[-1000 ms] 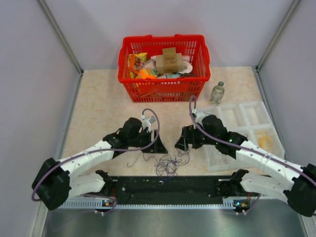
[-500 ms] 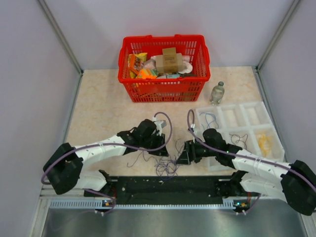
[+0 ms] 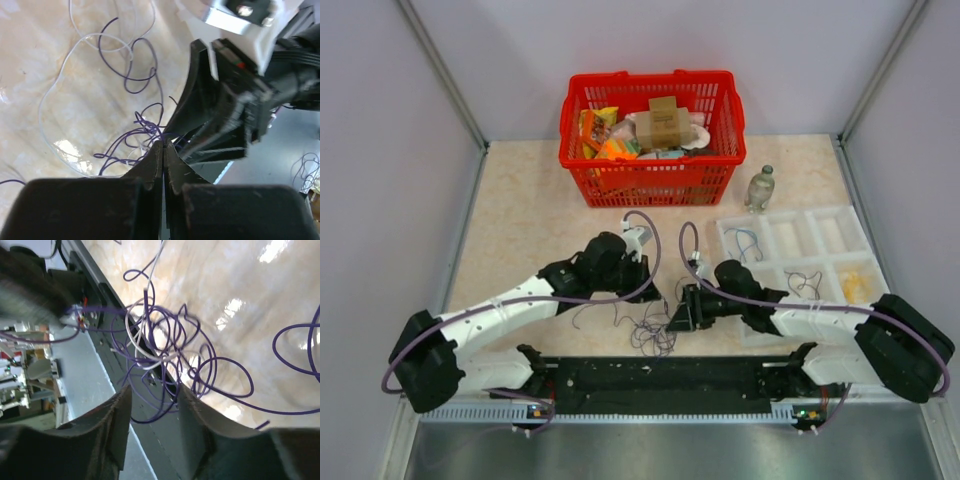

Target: Untangle the cables

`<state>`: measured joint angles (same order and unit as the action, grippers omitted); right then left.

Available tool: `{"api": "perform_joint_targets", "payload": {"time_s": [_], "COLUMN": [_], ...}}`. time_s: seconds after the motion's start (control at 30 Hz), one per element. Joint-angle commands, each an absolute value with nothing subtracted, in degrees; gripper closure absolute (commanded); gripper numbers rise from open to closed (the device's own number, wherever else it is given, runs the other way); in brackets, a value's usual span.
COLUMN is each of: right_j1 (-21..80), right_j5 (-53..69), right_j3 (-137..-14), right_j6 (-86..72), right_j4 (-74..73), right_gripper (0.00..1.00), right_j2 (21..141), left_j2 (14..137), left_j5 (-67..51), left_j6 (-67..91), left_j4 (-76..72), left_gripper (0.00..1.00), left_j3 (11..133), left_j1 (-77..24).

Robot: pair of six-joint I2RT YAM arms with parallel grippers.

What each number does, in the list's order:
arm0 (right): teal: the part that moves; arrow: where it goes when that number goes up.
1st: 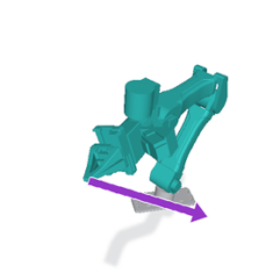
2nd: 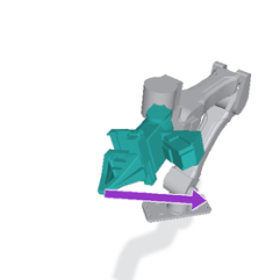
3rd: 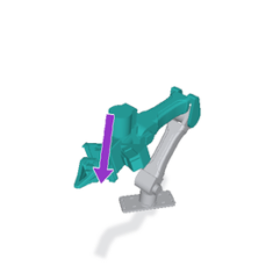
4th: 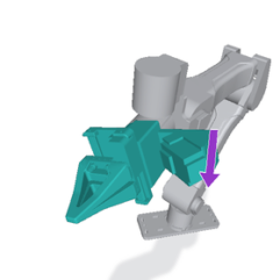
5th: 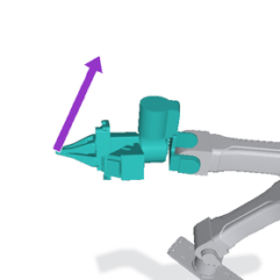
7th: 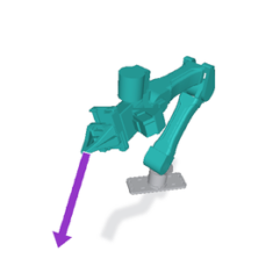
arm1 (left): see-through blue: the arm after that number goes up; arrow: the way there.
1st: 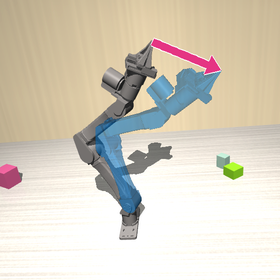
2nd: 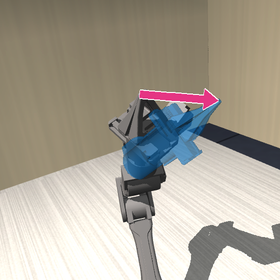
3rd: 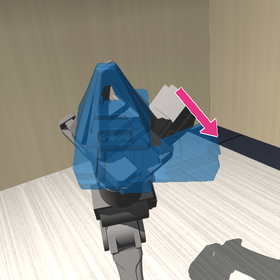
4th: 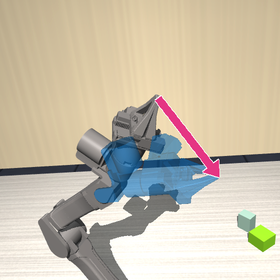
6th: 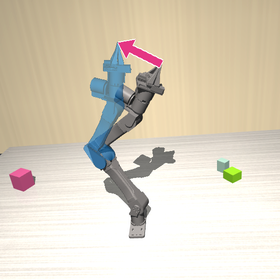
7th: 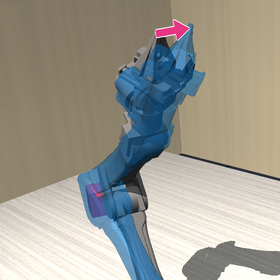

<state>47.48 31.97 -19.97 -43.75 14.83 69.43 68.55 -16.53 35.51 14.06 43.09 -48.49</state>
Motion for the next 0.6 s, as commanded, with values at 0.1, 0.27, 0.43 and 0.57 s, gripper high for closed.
{"api": "perform_joint_targets", "payload": {"time_s": [0.1,0.27,0.43,0.57], "right_j1": [48.4,48.4,48.4,48.3], "right_j5": [26.7,15.8,9.1,9.4], "right_j3": [-26.0,-27.1,-30.0,-32.6], "right_j6": [-45.0,-43.8,-43.9,-43.2], "right_j4": [20.0,14.2,12.7,13.5], "right_gripper": [0.96,1.0,1.0,1.0], "right_j2": [73.6,76.0,83.3,87.4], "left_j2": [55.7,46.7,43.3,42.8], "left_j5": [-6.9,4.4,12.6,16.5], "left_j6": [34.1,27.1,19.8,12.9], "left_j4": [16.2,25.9,34.1,36.0], "left_gripper": [1.0,1.0,1.0,1.0], "left_j3": [50.0,64.2,81.9,93.7], "left_j1": [-48.7,-48.7,-48.7,-48.7]}}
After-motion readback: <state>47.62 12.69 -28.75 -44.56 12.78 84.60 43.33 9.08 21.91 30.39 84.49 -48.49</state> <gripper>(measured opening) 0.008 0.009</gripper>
